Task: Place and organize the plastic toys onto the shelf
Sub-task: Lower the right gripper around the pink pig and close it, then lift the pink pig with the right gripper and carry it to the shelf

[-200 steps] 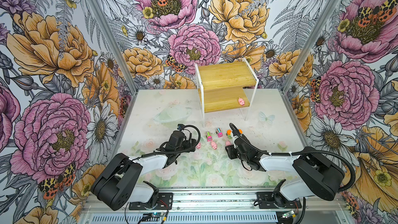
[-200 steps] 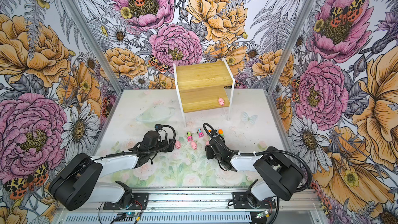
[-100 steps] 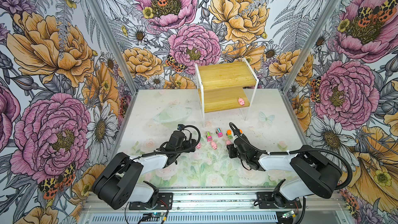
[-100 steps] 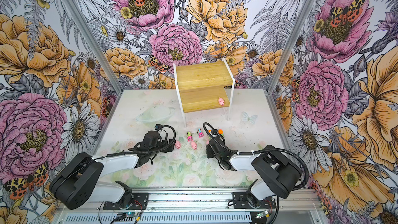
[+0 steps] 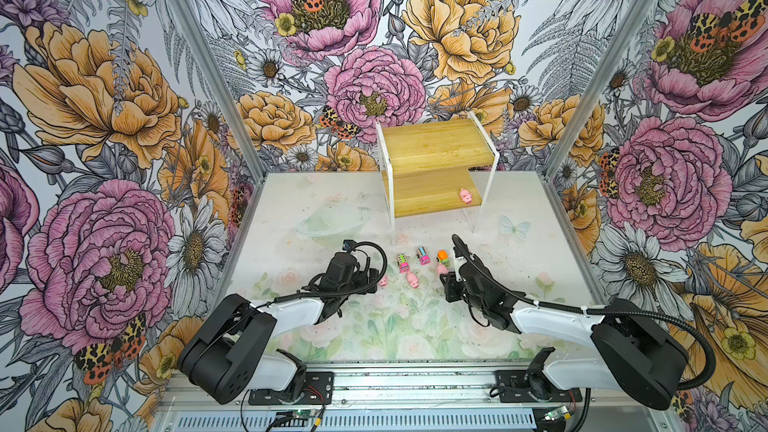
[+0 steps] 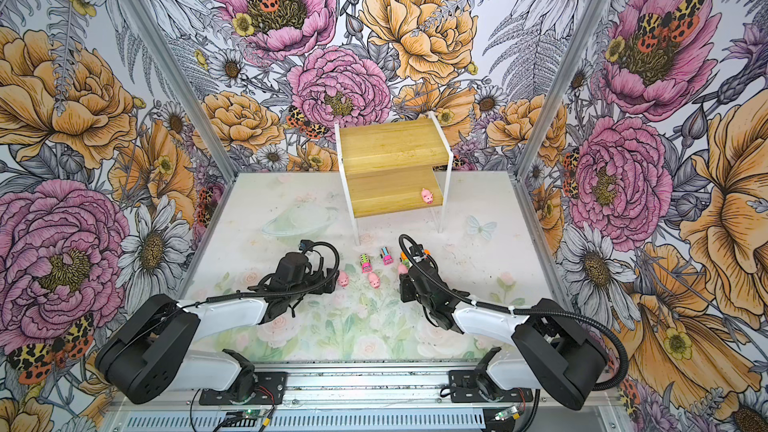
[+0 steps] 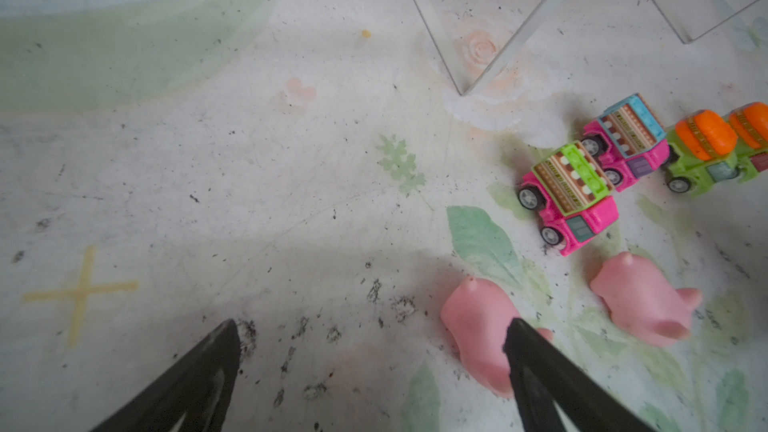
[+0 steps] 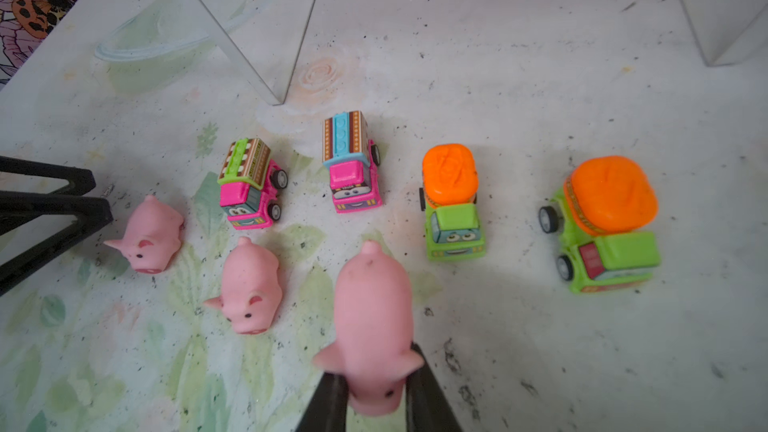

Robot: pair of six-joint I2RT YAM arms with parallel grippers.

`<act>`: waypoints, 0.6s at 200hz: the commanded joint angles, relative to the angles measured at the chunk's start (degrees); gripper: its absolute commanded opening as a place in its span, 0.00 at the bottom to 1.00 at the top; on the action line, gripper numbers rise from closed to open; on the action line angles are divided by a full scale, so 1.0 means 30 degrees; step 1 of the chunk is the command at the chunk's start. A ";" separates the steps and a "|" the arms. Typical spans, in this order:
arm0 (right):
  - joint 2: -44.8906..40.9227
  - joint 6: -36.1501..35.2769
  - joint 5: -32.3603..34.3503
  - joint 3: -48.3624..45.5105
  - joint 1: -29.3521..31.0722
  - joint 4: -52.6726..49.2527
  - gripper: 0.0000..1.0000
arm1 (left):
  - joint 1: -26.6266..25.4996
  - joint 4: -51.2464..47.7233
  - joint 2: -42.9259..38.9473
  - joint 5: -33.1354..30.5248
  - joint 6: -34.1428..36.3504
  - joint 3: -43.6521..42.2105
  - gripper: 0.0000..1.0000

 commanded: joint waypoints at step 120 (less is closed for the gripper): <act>-0.0897 -0.4816 -0.2342 0.7201 -0.3941 -0.3395 0.24 | -0.0133 0.0082 0.0098 -0.0117 0.0351 0.0346 0.99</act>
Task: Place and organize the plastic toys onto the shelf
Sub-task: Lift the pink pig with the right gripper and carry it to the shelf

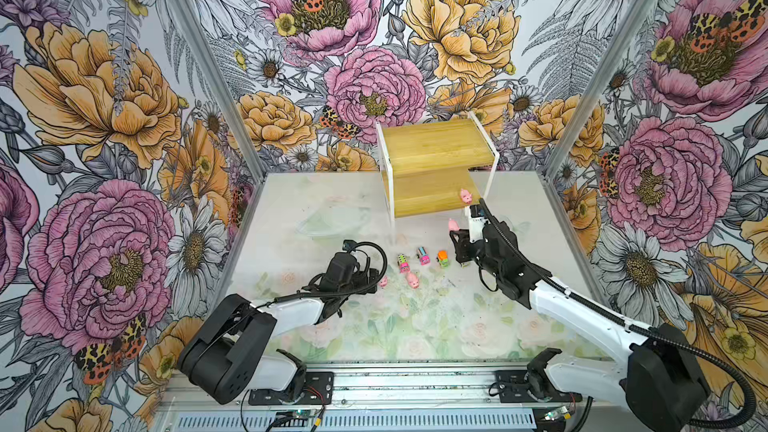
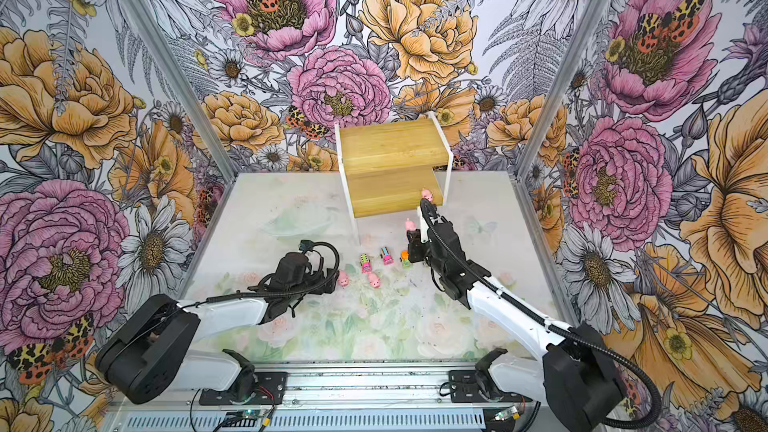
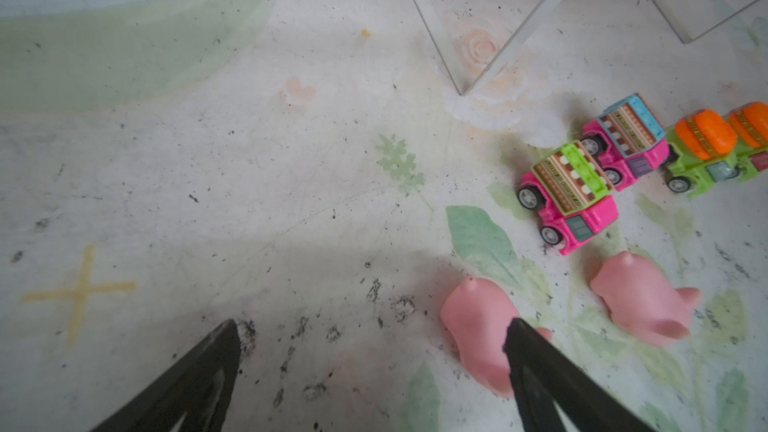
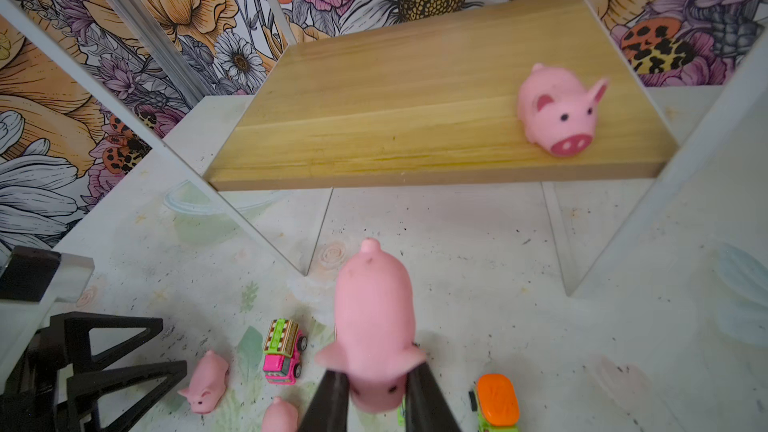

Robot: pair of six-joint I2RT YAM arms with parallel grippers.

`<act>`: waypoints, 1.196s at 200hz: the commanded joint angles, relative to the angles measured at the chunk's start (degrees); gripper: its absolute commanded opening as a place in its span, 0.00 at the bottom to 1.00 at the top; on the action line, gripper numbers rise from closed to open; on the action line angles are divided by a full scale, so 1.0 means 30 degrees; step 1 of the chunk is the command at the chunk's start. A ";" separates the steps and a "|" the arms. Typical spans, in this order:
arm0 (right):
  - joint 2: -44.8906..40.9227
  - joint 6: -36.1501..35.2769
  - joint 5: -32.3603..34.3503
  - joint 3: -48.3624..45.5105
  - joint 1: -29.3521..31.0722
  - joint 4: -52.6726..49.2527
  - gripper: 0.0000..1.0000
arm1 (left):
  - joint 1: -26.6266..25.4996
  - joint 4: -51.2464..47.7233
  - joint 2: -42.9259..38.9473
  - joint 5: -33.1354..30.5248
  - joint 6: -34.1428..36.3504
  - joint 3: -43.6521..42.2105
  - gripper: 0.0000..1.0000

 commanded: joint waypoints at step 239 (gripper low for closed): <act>0.6239 -0.0708 -0.0293 0.5823 -0.2189 0.0701 0.24 | -0.0123 0.0081 -0.0056 -0.0355 0.0262 0.0285 0.99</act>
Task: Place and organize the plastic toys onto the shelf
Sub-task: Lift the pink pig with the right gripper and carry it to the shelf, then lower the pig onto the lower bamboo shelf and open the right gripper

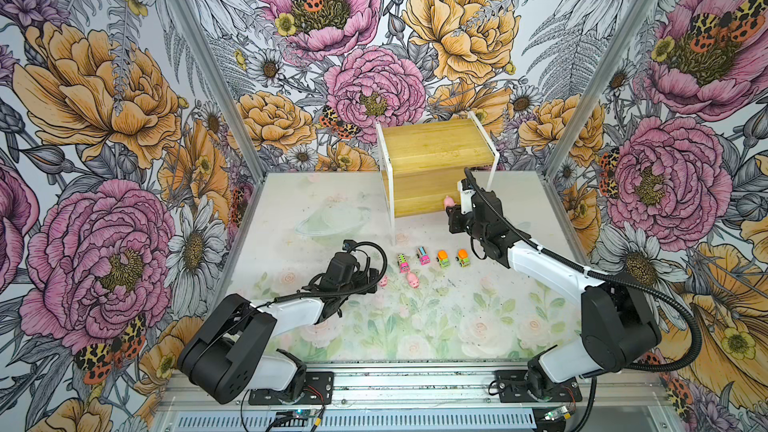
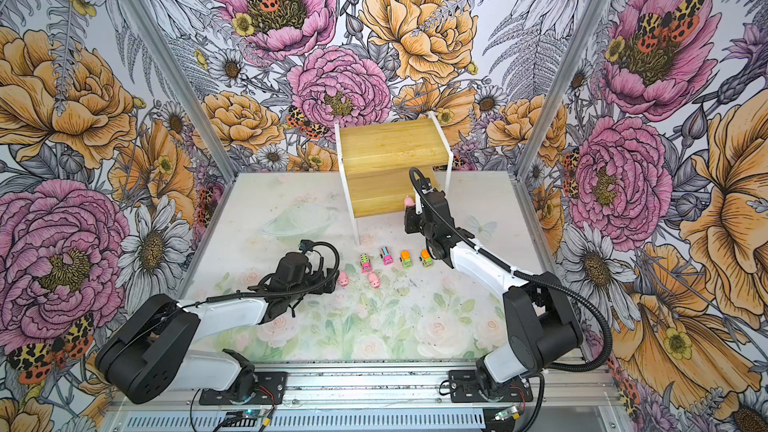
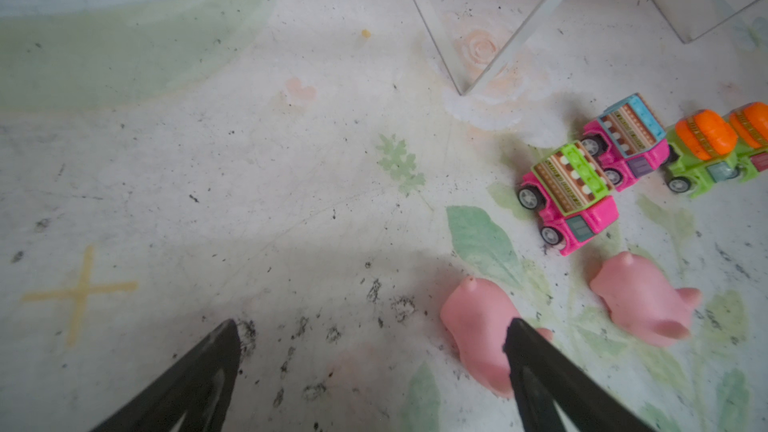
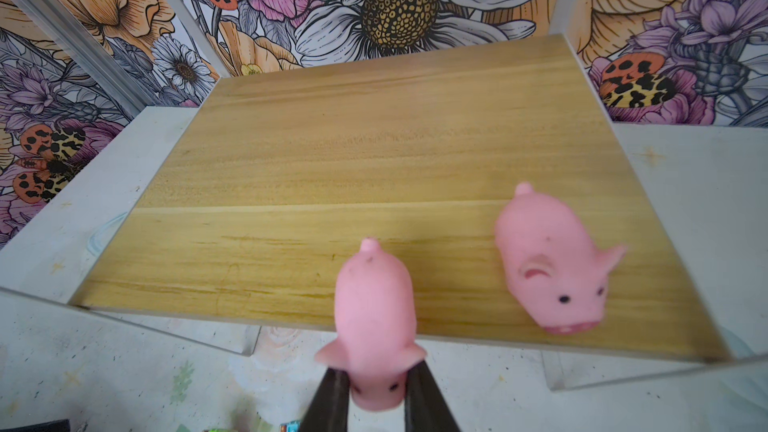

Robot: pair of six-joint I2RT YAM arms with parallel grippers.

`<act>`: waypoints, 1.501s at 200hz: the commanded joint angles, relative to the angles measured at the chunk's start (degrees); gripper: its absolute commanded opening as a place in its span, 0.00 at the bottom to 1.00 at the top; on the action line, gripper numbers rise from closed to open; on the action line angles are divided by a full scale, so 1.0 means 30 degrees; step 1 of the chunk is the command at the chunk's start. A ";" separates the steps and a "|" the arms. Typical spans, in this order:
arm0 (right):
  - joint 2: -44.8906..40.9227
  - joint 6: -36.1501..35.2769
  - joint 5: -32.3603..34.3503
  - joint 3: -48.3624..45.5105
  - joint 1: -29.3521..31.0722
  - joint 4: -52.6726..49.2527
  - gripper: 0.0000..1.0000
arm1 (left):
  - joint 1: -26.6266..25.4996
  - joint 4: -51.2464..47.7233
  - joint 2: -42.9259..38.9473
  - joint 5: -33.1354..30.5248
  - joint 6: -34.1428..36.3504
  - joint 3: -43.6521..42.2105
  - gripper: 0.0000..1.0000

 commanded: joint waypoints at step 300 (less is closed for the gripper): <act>0.1316 0.0095 0.0217 0.1205 -0.0658 0.1171 0.40 | -0.0133 0.0081 -0.0056 -0.0433 0.0228 0.0286 0.99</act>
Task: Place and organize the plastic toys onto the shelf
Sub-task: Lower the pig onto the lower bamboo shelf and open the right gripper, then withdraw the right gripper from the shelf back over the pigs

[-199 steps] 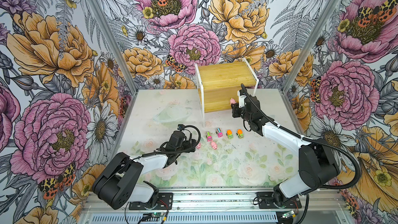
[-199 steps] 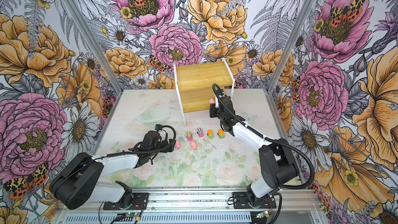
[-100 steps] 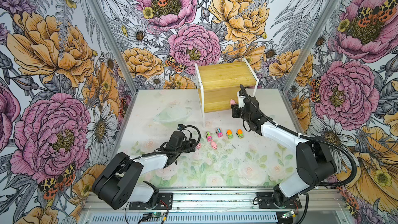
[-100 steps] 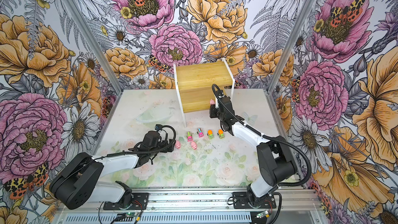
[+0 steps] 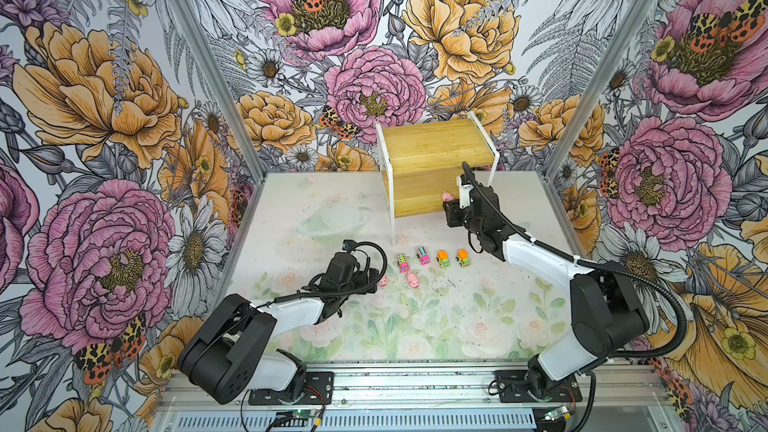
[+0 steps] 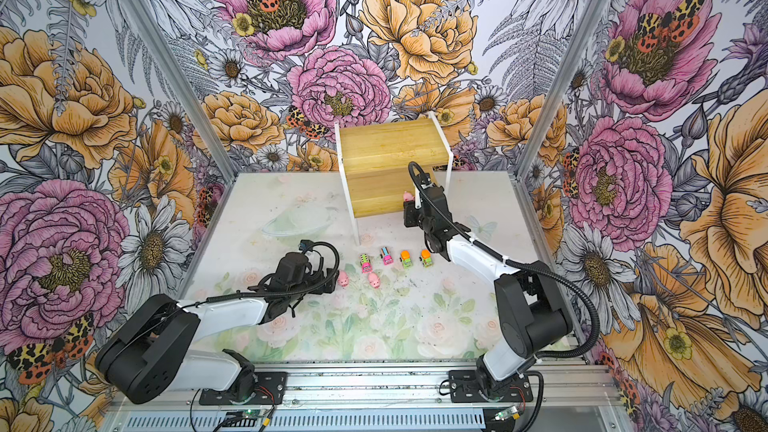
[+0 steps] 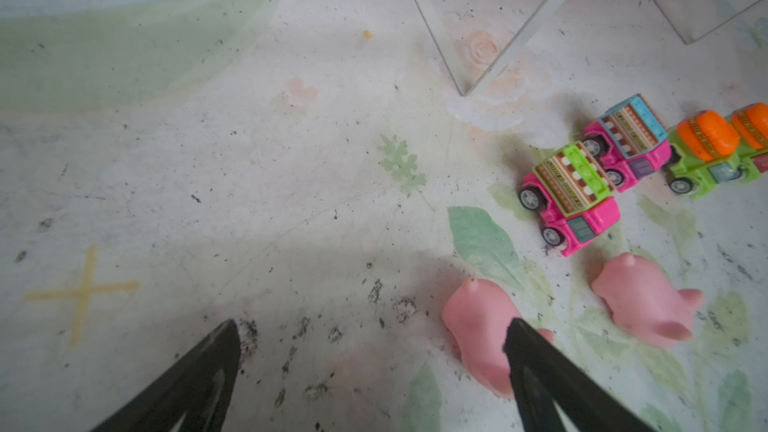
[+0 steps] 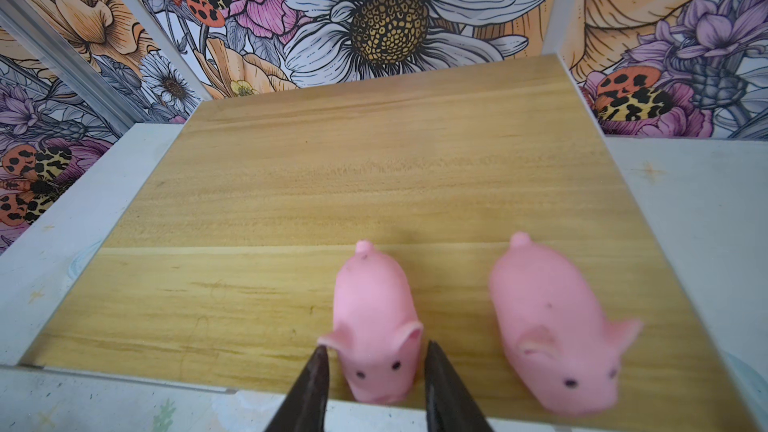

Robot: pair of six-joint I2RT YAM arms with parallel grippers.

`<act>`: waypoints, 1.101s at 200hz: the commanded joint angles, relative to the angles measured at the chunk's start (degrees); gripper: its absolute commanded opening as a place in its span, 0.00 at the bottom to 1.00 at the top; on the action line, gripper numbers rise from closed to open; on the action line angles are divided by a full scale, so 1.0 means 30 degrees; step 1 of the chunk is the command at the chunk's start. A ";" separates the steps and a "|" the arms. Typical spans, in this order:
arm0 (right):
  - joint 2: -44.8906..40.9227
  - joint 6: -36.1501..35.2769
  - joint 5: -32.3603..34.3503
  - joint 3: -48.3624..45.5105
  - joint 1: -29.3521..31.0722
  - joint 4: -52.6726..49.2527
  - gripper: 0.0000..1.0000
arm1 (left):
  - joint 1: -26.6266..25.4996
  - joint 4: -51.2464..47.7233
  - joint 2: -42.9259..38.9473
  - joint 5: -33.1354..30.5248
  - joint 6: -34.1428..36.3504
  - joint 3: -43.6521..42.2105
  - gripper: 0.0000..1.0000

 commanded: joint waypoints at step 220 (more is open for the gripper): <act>-0.5538 0.3447 0.0333 -1.0945 0.6711 0.2803 0.54 | -0.0235 0.0052 -0.0457 0.0353 0.0299 -0.0016 0.99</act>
